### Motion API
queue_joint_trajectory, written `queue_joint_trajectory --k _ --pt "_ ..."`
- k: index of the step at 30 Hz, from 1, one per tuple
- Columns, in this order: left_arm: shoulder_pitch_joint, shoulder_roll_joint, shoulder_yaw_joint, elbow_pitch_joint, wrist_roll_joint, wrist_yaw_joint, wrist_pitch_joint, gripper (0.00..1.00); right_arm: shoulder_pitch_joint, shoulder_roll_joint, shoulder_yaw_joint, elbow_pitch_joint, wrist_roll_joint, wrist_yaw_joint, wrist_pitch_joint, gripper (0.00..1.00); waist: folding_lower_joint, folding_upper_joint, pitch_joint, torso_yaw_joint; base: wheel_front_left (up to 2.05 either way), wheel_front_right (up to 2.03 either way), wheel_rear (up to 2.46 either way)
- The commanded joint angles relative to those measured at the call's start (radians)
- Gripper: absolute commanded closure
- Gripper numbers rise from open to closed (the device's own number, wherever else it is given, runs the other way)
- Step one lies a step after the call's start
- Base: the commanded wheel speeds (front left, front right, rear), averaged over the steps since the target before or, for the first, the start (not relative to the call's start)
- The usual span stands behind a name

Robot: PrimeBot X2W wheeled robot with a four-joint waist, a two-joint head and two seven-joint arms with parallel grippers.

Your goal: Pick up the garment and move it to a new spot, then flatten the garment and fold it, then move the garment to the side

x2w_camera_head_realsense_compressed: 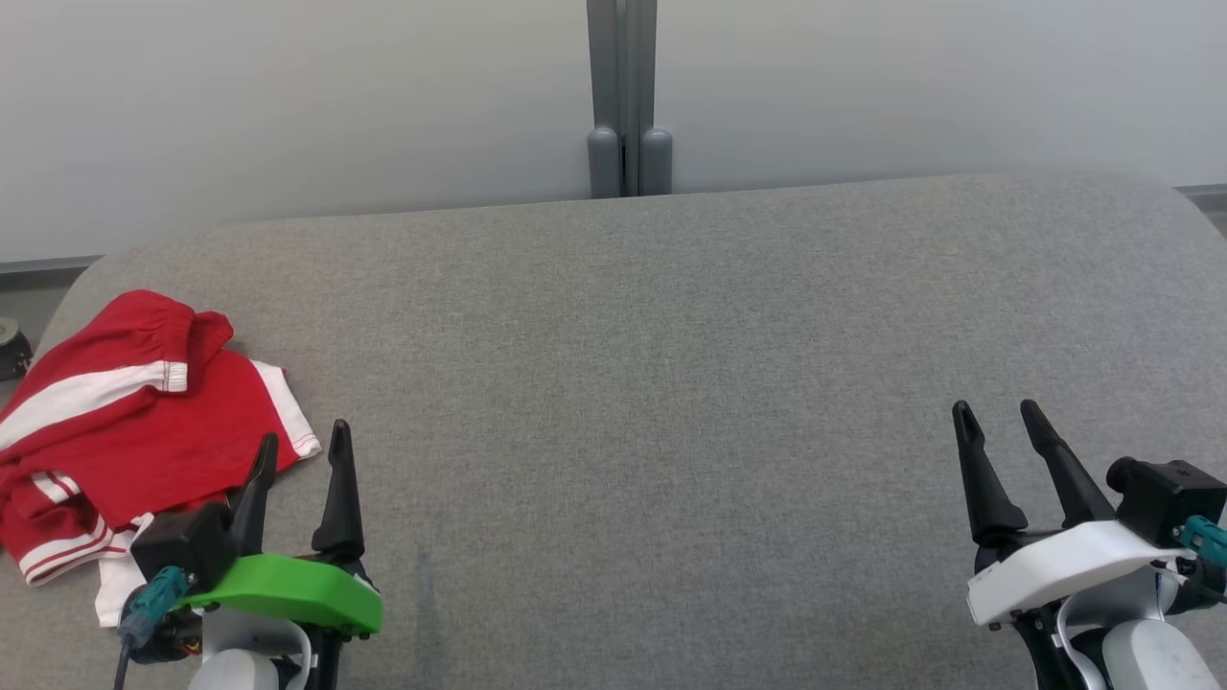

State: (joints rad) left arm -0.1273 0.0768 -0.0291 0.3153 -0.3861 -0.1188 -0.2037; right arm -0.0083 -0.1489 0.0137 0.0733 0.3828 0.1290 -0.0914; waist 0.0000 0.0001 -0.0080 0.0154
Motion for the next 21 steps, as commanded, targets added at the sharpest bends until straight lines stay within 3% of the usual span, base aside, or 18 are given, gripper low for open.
queue_joint_trajectory --k 1,21 --pt "-0.022 0.010 0.000 0.000 0.025 0.003 -0.008 0.00 0.004 -0.003 -0.002 -0.011 -0.024 0.003 -0.010 0.00 0.0000 -0.0001 0.000 0.001 0.00 0.00 0.00" --pt "-0.026 0.012 -0.004 0.035 0.168 0.004 -0.046 0.00 0.024 0.018 -0.013 -0.012 -0.154 0.002 -0.038 0.00 0.0000 -0.0001 0.004 0.004 0.00 0.00 0.00"
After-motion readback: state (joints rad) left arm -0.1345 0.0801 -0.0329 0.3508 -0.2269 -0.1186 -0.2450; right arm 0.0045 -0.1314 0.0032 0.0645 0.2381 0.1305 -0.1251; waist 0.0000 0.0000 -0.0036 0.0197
